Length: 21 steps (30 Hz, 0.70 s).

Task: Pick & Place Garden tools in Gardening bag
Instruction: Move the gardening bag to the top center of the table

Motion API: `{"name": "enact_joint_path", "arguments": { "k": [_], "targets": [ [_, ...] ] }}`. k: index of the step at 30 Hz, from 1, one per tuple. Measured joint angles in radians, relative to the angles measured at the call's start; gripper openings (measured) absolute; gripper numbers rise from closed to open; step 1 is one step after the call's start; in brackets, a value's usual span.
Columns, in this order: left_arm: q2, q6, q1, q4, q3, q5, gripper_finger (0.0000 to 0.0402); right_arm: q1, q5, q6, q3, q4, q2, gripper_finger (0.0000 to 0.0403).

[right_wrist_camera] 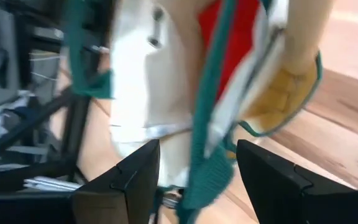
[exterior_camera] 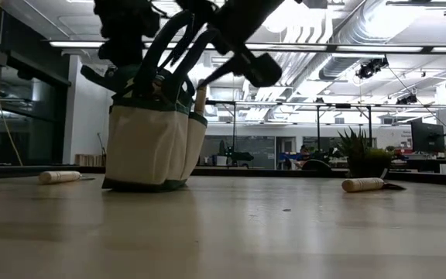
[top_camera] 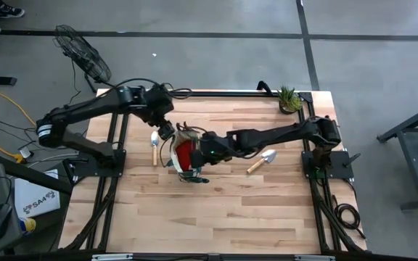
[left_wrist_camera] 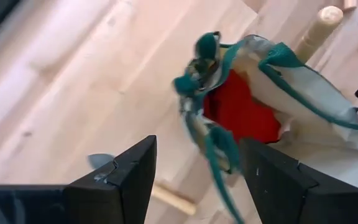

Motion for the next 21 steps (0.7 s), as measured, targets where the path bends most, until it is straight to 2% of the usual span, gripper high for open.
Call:
{"name": "enact_joint_path", "arguments": {
  "k": [6,14,21],
  "targets": [
    [-0.085,0.002,0.000,-0.057,0.000,-0.093,0.0223,0.007,0.004,0.053,0.007,-0.067,0.011,0.0205],
    [-0.163,0.002,0.000,-0.087,0.000,-0.127,0.0223,0.019,0.054,0.101,0.007,-0.038,0.023,0.0205],
    [-0.176,0.010,0.000,-0.105,0.000,-0.134,0.0223,0.022,0.004,0.141,0.007,0.041,0.085,0.0205]
  ]
}}
